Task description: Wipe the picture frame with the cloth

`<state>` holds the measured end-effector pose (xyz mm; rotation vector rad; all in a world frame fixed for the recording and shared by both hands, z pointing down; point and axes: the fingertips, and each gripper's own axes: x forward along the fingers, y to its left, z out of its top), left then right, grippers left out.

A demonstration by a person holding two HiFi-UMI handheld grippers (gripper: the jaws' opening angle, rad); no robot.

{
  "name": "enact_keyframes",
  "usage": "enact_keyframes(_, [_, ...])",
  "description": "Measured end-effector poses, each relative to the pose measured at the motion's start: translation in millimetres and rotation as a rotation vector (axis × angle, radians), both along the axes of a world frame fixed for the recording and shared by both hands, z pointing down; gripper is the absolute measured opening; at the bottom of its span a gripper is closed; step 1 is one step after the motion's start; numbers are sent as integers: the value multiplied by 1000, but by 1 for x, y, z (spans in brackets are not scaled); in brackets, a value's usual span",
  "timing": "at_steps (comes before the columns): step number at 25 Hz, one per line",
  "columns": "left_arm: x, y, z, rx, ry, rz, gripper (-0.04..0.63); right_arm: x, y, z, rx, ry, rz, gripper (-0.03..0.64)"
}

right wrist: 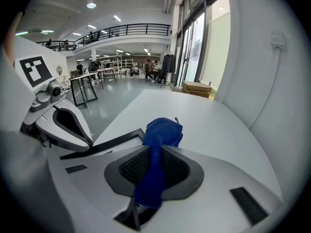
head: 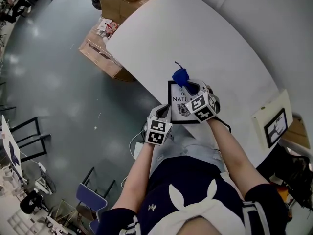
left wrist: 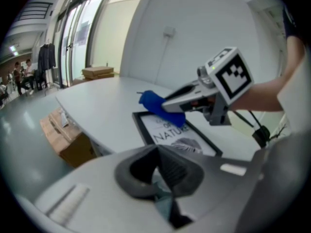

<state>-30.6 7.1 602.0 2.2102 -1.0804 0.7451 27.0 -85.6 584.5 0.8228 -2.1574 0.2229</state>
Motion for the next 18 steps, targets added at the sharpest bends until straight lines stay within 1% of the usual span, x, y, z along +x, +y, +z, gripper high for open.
enact_keyframes(6, [1,0,2,-5,4,10,2,0,2,11,-2,27,-11,67])
enact_keyframes(11, [0,0,3,-23,10,14,2,-1,2,13,-16,8,20,67])
enact_keyframes(18, [1,0,3,12,-10,21,2,-2,1,14,-36,-10,36,67])
